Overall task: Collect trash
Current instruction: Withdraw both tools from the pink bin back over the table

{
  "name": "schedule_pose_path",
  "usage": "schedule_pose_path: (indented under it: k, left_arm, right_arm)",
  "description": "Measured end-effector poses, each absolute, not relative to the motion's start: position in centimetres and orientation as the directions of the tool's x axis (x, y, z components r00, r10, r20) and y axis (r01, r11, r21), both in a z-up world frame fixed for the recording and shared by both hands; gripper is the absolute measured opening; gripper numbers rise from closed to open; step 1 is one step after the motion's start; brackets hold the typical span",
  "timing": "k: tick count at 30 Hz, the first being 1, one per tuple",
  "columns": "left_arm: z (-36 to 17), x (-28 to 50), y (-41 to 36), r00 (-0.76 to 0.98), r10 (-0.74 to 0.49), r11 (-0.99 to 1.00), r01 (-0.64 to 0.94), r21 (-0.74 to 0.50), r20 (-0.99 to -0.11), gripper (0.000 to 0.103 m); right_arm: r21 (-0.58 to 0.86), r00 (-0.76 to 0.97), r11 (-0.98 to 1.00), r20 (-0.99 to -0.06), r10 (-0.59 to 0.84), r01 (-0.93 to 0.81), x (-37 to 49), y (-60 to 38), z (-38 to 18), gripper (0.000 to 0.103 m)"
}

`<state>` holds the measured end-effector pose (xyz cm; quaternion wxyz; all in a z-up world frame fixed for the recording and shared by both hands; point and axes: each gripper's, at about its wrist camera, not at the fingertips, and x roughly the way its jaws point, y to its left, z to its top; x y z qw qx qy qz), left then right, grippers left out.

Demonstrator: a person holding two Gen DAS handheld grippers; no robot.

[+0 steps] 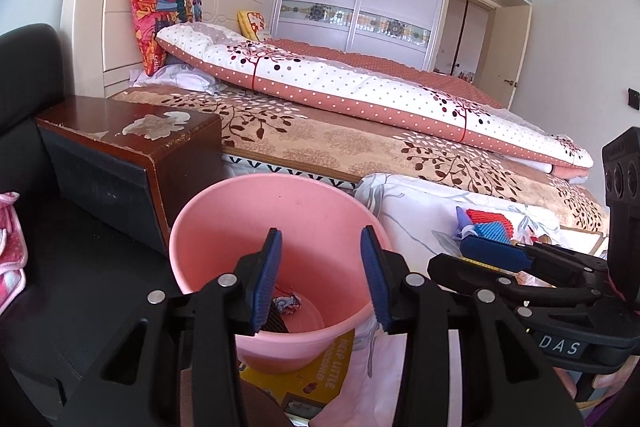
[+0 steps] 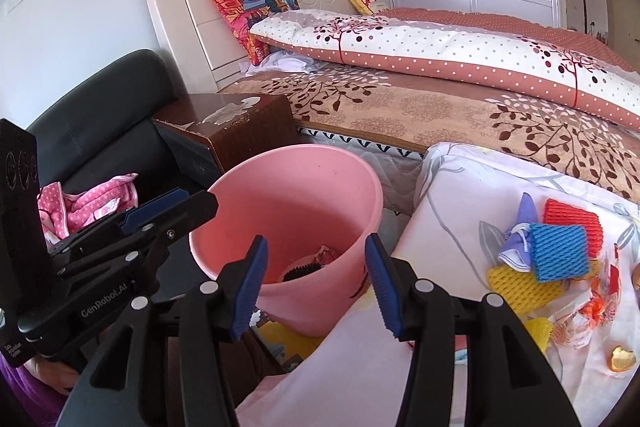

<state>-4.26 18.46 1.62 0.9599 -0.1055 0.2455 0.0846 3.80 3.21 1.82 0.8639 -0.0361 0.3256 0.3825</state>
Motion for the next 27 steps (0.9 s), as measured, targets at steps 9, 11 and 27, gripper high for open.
schedule_pose_path:
  k: [9,11,27]
  left_arm:
    - [2.4,-3.6,15.1,0.861,0.090,0.980,-0.165,-0.108,-0.500,0.041]
    - [2.3,-3.3,14.5,0.856,0.087,0.982,-0.160,-0.101,-0.509,0.041]
    - [0.3,-0.2,9.4,0.795,-0.001,0.992,-0.077,-0.102,-0.606,0.041]
  right_arm:
    - [0.125,0.570,0.753,-0.577,0.585,-0.646,1.8,-1.2,1.9,0.055]
    - [0.124,0.583,0.765,-0.575,0.575,-0.632,1.5,-2.4,1.7,0.056]
    - [0.187,0.667,0.888,-0.599,0.443,-0.421,3.2,-13.2,-0.4,0.056]
